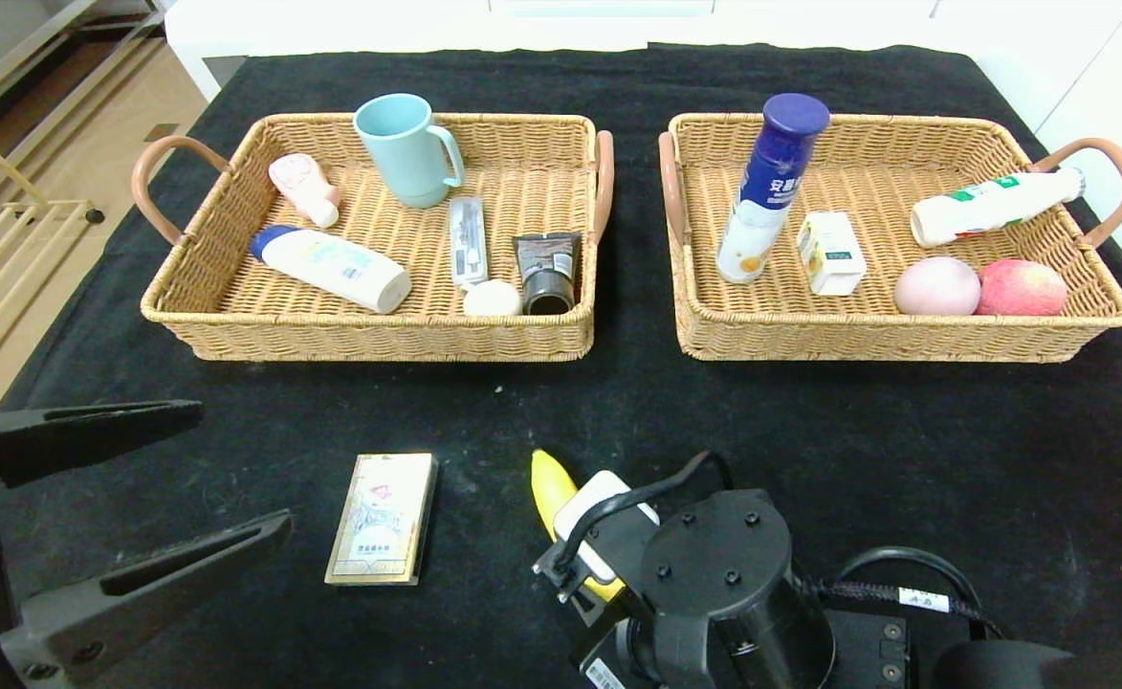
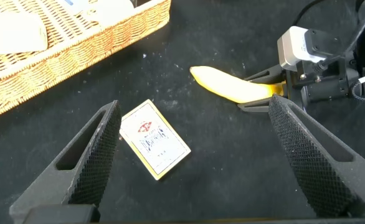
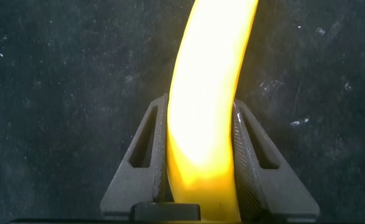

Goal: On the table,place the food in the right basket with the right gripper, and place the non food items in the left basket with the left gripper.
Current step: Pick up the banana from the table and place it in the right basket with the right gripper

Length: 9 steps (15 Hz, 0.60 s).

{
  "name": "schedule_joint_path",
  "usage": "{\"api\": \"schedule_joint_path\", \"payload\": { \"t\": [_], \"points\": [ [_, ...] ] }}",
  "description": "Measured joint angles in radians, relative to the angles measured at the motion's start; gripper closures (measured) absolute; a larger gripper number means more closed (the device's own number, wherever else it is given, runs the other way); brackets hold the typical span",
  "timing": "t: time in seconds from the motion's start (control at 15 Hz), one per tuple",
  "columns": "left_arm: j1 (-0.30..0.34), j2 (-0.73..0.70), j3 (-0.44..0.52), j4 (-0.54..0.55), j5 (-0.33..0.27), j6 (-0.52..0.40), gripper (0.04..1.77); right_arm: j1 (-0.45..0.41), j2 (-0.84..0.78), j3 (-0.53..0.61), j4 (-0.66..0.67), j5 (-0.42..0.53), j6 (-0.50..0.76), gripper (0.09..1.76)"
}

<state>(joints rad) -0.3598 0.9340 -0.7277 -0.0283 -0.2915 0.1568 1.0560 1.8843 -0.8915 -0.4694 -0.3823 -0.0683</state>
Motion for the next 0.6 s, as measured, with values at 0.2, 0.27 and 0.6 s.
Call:
{"api": "schedule_joint_path", "payload": {
  "t": [0.2, 0.27, 0.6],
  "points": [
    [0.0, -0.002, -0.001, 0.001, 0.0, 0.001, 0.09, 0.004, -0.016, -0.002, -0.001, 0.003, 0.0, 1.17],
    [0.0, -0.004, -0.003, 0.001, 0.0, 0.001, 0.09, 0.001, -0.025, -0.003, -0.001, -0.007, 0.0, 1.17],
    [0.002, -0.004, -0.003, 0.0, 0.0, 0.0, 0.09, -0.021, -0.097, -0.025, 0.011, -0.033, -0.003, 1.17]
  ]
}}
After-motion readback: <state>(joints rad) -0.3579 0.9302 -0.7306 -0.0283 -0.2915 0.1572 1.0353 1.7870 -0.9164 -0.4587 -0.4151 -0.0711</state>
